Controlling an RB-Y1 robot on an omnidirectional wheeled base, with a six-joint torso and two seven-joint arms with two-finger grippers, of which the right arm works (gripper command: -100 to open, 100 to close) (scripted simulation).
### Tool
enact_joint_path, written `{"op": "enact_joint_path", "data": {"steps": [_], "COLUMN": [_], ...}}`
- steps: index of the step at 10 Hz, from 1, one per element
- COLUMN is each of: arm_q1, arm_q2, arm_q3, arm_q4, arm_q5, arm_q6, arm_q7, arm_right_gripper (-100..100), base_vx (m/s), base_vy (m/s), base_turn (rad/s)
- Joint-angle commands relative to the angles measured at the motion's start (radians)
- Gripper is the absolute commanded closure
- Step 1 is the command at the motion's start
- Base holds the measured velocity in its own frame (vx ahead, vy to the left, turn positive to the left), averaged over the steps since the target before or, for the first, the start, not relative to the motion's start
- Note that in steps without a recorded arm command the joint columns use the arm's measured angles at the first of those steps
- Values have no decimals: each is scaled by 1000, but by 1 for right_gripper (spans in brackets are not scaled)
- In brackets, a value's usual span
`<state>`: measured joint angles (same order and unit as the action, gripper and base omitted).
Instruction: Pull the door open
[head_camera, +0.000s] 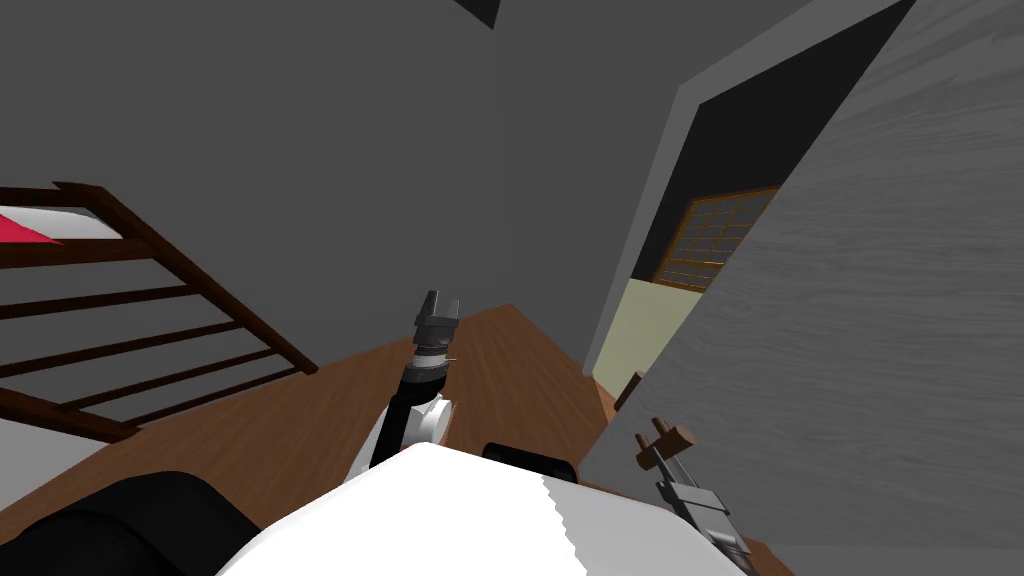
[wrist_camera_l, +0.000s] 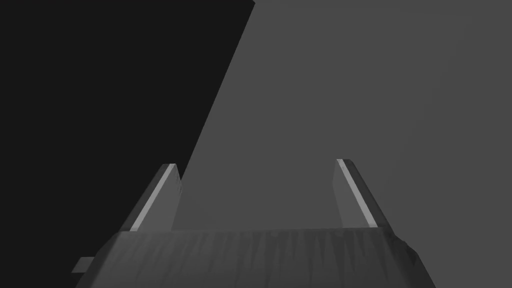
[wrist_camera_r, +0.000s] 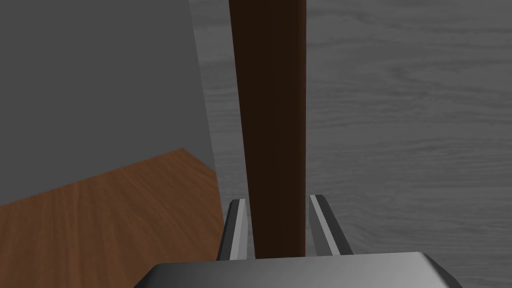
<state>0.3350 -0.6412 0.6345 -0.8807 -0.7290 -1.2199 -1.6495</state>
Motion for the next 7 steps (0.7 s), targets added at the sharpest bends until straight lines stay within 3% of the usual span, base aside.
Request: {"op": "enact_joint_path", "data": {"steps": [1,3,7], "arm_q1": [-5,-8,-15], "arm_q2": [-6,-10,-12], "arm_q3": [10,17,25], "arm_q4": [17,28,45], "arm_q5": [5,8,15], "arm_q6": [-17,-27,-36], "arm_q7": [-16,-26,-38], "arm_right_gripper": [100,100,100], "base_vx": [-224,-214,-135], "base_vy": [-21,-42,-37], "base_turn": [136,93,101]}}
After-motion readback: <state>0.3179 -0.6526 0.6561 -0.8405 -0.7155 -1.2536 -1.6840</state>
